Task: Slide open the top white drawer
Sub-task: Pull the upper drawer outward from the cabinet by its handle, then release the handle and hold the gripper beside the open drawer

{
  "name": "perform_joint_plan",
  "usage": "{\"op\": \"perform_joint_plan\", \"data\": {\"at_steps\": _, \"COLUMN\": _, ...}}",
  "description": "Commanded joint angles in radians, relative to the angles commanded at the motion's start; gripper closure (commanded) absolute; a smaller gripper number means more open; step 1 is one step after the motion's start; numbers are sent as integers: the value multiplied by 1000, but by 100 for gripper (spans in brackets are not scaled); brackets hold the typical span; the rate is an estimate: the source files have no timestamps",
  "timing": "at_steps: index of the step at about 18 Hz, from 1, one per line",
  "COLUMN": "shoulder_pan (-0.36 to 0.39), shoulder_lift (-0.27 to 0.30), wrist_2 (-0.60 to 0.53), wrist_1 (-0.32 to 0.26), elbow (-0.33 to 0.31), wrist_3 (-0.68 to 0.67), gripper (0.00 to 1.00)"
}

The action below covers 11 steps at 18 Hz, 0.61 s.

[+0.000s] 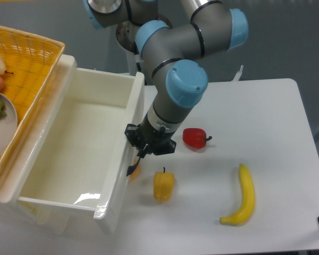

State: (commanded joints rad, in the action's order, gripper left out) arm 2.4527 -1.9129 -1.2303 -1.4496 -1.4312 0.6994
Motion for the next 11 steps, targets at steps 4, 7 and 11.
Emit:
{"op": "perform_joint_plan", "data": {"at_steps": 4, "shoulder_pan": 18, "shoulder_lift": -3, "wrist_2": 0, "wrist_1": 2, "elbow": 0, "wrist_3": 23, "gripper": 96}}
{"op": "perform_joint_plan", "data": {"at_steps": 7, "shoulder_pan": 25, "shoulder_lift": -5, "wrist_2": -2, "wrist_1": 0, "elbow": 0, "wrist_3": 29, "gripper": 96}}
{"op": "perform_joint_plan", "data": {"at_steps": 11, "shoulder_pan": 25, "shoulder_lift": -2, "wrist_2": 0, "wrist_1": 2, "elbow": 2, "wrist_3": 32, "gripper": 48}}
